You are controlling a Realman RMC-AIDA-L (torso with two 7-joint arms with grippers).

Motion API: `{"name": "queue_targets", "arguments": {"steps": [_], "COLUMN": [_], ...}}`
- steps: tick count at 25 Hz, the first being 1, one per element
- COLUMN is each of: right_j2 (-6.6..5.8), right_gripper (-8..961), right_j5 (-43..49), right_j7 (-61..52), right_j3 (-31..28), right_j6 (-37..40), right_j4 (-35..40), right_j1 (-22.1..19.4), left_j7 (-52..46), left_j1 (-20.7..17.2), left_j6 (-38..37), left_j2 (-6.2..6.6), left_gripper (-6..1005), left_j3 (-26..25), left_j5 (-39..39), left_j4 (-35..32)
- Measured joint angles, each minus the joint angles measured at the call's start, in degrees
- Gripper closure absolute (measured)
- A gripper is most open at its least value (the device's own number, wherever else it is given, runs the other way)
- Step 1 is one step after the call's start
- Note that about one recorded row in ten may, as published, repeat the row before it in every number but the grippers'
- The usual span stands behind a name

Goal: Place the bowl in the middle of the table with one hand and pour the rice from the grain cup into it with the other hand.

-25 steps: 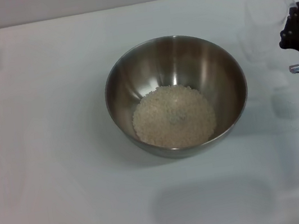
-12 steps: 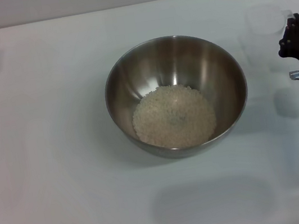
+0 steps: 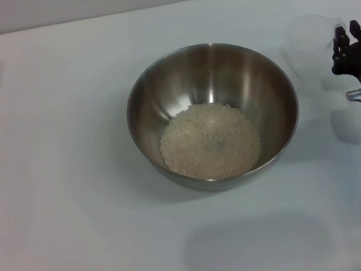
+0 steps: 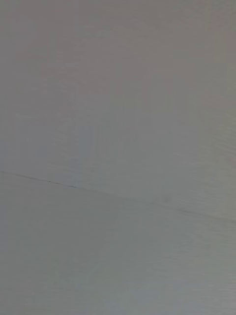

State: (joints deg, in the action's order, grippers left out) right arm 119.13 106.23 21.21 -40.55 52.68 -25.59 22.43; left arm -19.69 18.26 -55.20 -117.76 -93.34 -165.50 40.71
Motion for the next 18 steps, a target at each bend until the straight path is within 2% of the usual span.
{"name": "queue_targets", "arguments": {"steps": [10, 13, 14, 15, 18], "right_j2": [0.03, 0.1, 0.1, 0.1, -0.25], "right_gripper": [671, 644, 644, 644, 642], "right_j5": [0.04, 0.04, 0.05, 0.05, 0.12], "right_j7": [-0.04, -0.12, -0.61, -0.61, -3.32], "right_j3": [1.83, 4.82, 6.24, 6.24, 6.73], "right_j6": [1.44, 6.69, 11.98, 11.98, 19.45], "right_j4": [0.94, 0.97, 0.94, 0.94, 2.09], "right_j1": [-1.75, -4.51, -6.65, -6.65, -8.28], "left_j7": [-0.51, -0.56, -0.56, -0.57, -0.52], "left_j1": [0.02, -0.1, -0.27, -0.39, -0.56], "left_j6": [-0.17, -0.35, -0.41, -0.42, -0.44], "left_j2": [-0.02, -0.02, -0.02, -0.02, -0.02], "left_gripper": [277, 277, 277, 277, 277], "left_j3": [0.01, 0.3, 0.45, 0.54, 0.6], "left_j5": [0.0, 0.01, 0.0, -0.03, 0.01], "left_j4": [0.29, 0.29, 0.29, 0.3, -0.01]}}
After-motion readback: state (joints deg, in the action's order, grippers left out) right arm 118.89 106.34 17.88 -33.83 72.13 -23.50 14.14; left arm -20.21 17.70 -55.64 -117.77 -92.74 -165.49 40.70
